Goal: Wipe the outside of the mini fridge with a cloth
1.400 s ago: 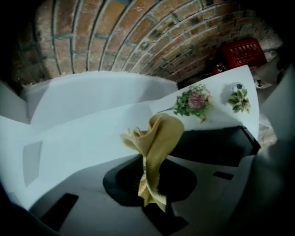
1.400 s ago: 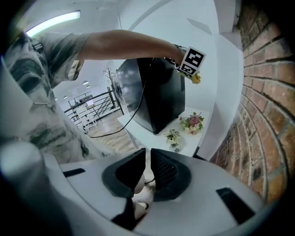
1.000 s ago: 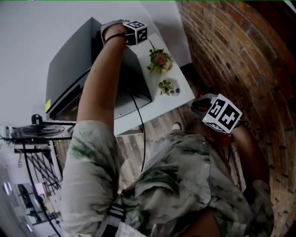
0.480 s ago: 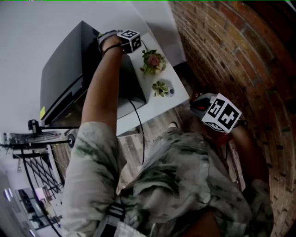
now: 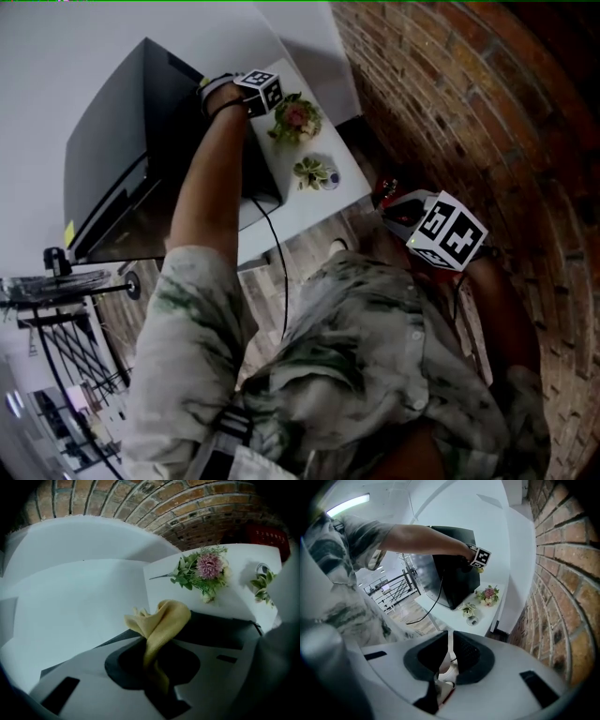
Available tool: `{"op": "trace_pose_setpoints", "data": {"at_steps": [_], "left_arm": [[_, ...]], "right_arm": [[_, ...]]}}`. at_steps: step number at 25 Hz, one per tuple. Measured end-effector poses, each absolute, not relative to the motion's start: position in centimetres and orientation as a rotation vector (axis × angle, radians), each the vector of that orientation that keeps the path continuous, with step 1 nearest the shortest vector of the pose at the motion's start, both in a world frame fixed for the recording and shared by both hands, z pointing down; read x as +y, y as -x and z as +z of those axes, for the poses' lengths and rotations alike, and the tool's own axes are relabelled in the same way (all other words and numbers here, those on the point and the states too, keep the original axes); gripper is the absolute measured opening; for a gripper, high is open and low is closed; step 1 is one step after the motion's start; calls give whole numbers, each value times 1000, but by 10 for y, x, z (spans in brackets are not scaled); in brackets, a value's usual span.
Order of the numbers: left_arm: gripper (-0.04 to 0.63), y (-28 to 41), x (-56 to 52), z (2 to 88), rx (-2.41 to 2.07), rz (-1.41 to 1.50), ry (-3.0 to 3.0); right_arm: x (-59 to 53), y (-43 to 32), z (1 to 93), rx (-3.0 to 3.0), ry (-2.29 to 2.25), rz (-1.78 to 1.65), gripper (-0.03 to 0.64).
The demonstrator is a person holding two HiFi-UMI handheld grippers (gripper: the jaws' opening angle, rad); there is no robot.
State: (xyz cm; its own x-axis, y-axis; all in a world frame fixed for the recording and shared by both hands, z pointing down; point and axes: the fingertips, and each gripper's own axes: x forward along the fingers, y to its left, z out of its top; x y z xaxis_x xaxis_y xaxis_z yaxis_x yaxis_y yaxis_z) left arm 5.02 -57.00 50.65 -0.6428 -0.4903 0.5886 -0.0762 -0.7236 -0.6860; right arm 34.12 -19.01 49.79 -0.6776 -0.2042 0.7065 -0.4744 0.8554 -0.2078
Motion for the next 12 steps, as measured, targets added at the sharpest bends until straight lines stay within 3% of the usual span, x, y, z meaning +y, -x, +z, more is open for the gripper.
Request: {"op": "trace_pose_setpoints", "data": {"at_steps": [12], "left_arm": [[80, -52, -558, 553, 1007, -2470, 1241]], "right_arm": [[-173, -354, 509, -2271, -518, 552, 55]]}}
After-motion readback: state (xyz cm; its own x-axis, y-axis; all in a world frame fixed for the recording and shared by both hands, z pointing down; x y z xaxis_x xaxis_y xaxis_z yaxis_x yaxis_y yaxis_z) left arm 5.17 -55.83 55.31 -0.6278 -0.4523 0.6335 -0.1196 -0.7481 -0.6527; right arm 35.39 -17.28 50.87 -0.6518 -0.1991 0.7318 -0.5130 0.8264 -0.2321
